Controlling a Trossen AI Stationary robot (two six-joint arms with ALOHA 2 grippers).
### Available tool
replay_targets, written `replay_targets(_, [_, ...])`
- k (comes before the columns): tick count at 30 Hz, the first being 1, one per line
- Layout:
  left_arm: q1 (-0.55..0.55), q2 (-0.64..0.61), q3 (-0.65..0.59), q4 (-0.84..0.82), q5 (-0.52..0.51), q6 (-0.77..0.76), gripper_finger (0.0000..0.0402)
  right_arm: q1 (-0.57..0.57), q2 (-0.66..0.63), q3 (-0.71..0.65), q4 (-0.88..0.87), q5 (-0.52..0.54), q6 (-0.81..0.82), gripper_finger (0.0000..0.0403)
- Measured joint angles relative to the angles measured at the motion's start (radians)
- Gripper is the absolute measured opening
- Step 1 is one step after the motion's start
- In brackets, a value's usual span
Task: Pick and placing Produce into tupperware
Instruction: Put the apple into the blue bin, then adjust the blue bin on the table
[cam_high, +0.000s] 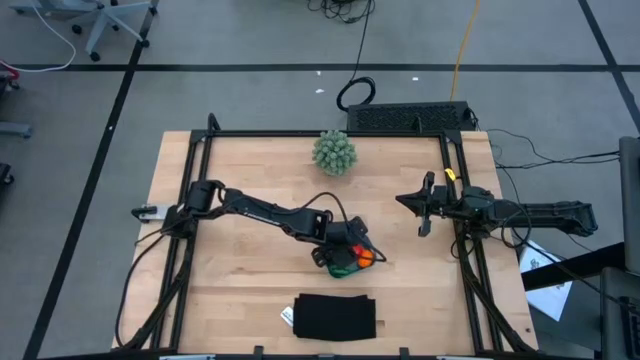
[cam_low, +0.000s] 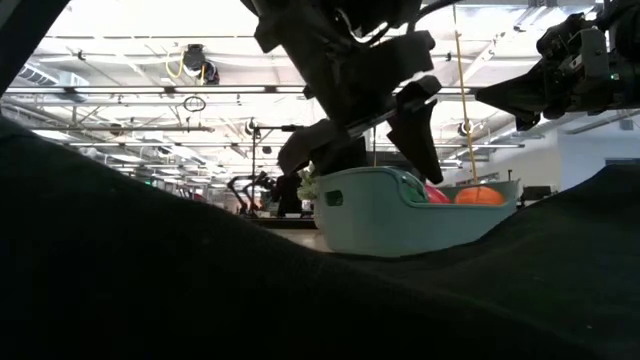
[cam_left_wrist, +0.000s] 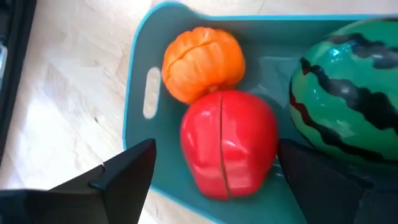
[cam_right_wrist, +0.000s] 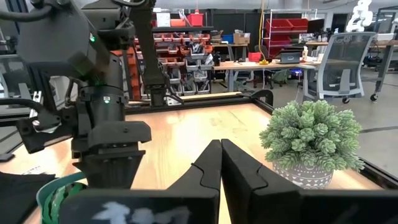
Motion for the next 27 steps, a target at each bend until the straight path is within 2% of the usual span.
replay_targets(7, [-0.004, 0.000, 0.023, -0.007, -0.016, 0.003, 0.0340, 0.000, 0.000, 0.000, 0.000, 0.000, -0.004, 0.0000])
replay_targets(18, [-0.032, 0.000, 0.124, -0.115, -0.051, -0.009, 0.0336, 0.000, 0.000, 0.000, 0.000, 0.000, -0.007, 0.0000])
replay_targets(23, [-0.053, 0.000, 0.139, -0.133, -0.076, -0.009, 0.0315, 0.000, 0.000, 0.000, 0.000, 0.000, -0.007, 0.0000])
replay_targets(27, [-0.066, -0.002, 0.145, -0.128, -0.088, -0.007, 0.0275, 0.000, 0.000, 0.000, 0.000, 0.000, -0.007, 0.0000])
